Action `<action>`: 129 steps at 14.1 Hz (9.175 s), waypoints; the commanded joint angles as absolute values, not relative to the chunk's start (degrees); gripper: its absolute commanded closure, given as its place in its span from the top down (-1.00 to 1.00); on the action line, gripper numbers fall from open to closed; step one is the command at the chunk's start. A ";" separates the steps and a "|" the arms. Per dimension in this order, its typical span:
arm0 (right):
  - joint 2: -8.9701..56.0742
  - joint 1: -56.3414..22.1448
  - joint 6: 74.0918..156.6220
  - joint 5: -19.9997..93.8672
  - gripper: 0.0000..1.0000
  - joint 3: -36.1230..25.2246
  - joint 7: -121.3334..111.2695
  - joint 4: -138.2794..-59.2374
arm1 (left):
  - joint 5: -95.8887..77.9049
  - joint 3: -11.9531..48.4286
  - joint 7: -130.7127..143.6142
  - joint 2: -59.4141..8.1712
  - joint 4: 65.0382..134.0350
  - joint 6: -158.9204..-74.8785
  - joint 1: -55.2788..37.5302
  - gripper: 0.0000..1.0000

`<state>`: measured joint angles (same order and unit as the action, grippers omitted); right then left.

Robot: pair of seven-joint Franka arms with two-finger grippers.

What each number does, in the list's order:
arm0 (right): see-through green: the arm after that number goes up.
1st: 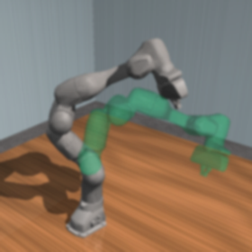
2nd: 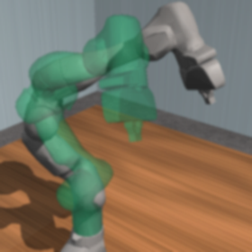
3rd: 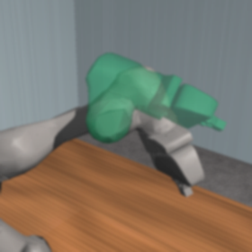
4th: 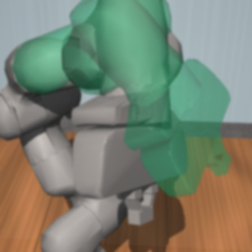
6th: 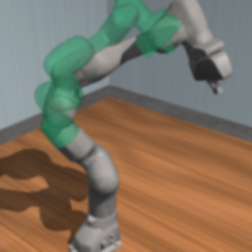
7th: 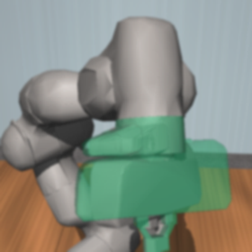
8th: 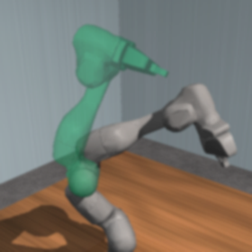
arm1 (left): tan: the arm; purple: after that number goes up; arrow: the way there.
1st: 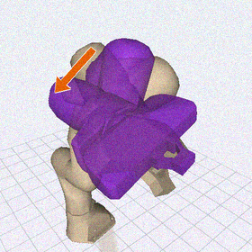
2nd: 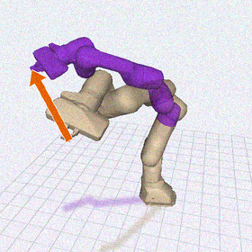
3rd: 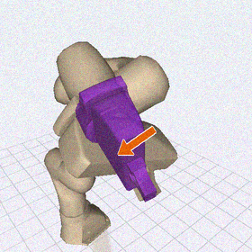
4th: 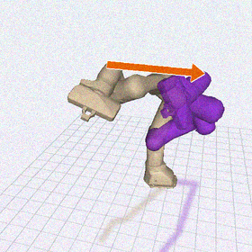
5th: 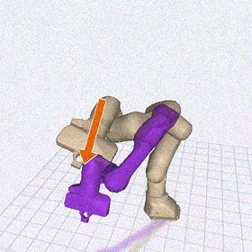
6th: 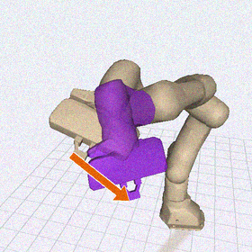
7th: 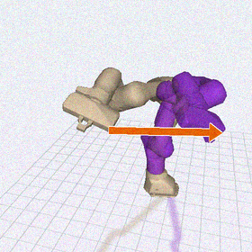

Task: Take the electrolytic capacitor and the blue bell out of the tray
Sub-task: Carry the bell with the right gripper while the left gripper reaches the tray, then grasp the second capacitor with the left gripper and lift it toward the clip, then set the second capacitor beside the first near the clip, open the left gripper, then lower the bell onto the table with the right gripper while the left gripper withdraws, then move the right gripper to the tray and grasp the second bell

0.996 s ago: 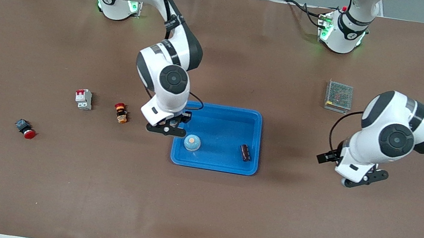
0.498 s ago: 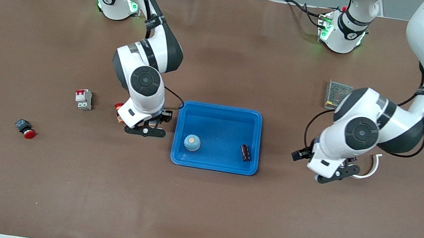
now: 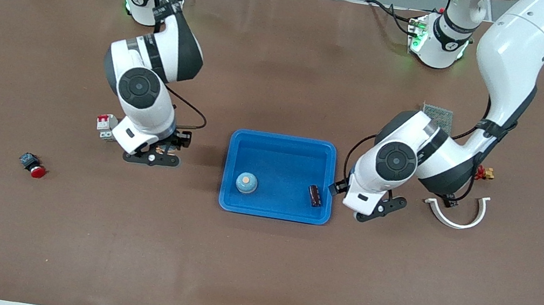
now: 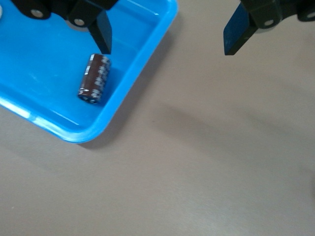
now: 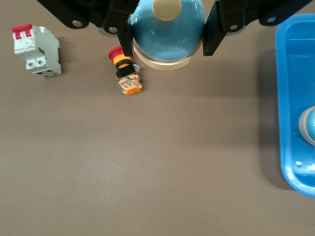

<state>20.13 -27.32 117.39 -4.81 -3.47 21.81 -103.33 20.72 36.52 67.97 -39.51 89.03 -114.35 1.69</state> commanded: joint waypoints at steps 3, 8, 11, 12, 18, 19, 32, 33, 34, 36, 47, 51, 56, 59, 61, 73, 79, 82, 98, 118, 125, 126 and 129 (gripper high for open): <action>13.02 -23.91 120.40 -5.54 -1.00 -2.64 17.23 -111.96 | 20.92 32.70 73.11 -42.71 85.96 -118.90 -3.33 0.79; 9.41 -19.17 127.42 -5.54 -1.00 -2.64 11.09 -120.30 | 20.83 27.26 78.39 -47.54 81.57 -122.95 -10.62 0.51; 8.09 -18.11 132.88 -5.89 -1.00 -2.72 9.41 -125.76 | 20.74 23.48 81.38 -49.65 80.33 -126.38 -15.28 0.44; 7.82 -18.02 133.85 -5.98 -1.00 -2.72 9.40 -126.99 | 20.66 22.68 81.47 -50.01 80.33 -127.08 -15.90 0.44; 4.66 -17.14 147.20 -6.06 -1.00 -2.90 9.32 -140.69 | 21.00 22.24 80.95 -51.86 80.51 -127.88 -16.96 -0.01; 4.05 -17.14 148.70 -6.06 -1.00 -2.90 9.32 -142.54 | 21.01 22.24 80.86 -51.86 80.51 -127.88 -16.96 -0.29; -0.09 -12.75 153.54 -9.48 -1.00 -2.90 9.23 -151.35 | 20.66 22.94 72.52 -39.56 82.08 -114.97 -10.91 -1.00; -0.17 -11.87 153.81 -10.45 -1.00 -2.90 9.23 -151.52 | 20.48 23.11 70.94 -37.98 84.09 -114.87 -9.07 -1.00; -0.61 -10.91 154.07 -11.15 -1.00 -2.81 9.23 -152.22 | 20.39 23.29 68.49 -36.49 85.94 -114.96 -7.31 -1.00; -2.02 -10.29 154.16 -11.86 -1.00 -2.81 8.62 -153.63 | 20.30 24.95 64.53 -34.55 89.37 -114.96 -2.40 -1.00; -4.57 15.46 154.34 -11.60 -1.00 -2.72 -28.11 -153.90 | 24.25 31.03 55.90 -37.35 99.31 -121.63 15.91 -1.00; -4.22 17.84 154.51 -11.60 -1.00 -2.72 -30.23 -154.07 | 27.68 30.85 55.90 -39.46 101.68 -126.64 18.54 -1.00; -2.56 18.81 158.45 -11.34 -1.00 -2.81 -30.23 -155.48 | 28.91 30.76 55.90 -40.25 101.87 -126.91 19.25 -1.00; 1.48 18.81 163.37 -11.34 -1.00 -2.81 -30.06 -155.92 | 28.92 30.76 55.99 -40.69 101.60 -127.09 19.60 0.45; 3.51 18.55 164.70 -11.34 -1.00 -2.72 -29.36 -155.74 | 28.92 30.76 56.60 -40.43 101.43 -127.09 19.69 1.00; 6.32 18.37 164.71 -11.25 -1.00 -2.64 -29.09 -155.13 | 28.57 34.62 54.33 -30.41 97.75 -117.98 19.51 1.00; 7.56 18.46 164.79 -11.25 -1.00 -2.64 -29.09 -154.51 | 28.30 38.75 49.23 -26.73 92.46 -109.60 19.60 1.00; 7.73 18.54 164.79 -11.25 -1.00 -2.64 -29.09 -154.51 | 27.86 39.72 46.94 -23.65 92.29 -107.94 19.69 1.00; 9.67 18.72 165.94 -11.16 1.00 -2.46 -29.18 -152.76 | 10.84 26.31 29.91 -8.80 89.12 -97.66 8.28 1.00; 2.72 -10.17 133.25 4.13 1.00 -0.88 6.28 -134.04 | 0.53 -0.18 2.55 10.98 100.10 -85.95 -4.75 1.00; 7.98 -26.97 132.28 3.96 1.00 -1.05 32.83 -123.86 | 0.70 6.06 2.72 10.37 100.72 -88.50 -0.18 1.00; 9.65 -28.55 132.10 3.87 1.00 -1.05 35.74 -121.58 | 0.70 6.15 2.72 10.28 100.72 -88.59 0.17 1.00; 15.54 -31.46 132.10 3.87 1.00 -1.05 39.73 -114.81 | 0.53 6.15 3.25 9.93 100.63 -88.59 0.27 1.00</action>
<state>10.27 -29.85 133.35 3.20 -0.25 37.95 -121.03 1.18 5.46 3.38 9.51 99.93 -87.74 -0.57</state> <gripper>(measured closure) 0.000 0.000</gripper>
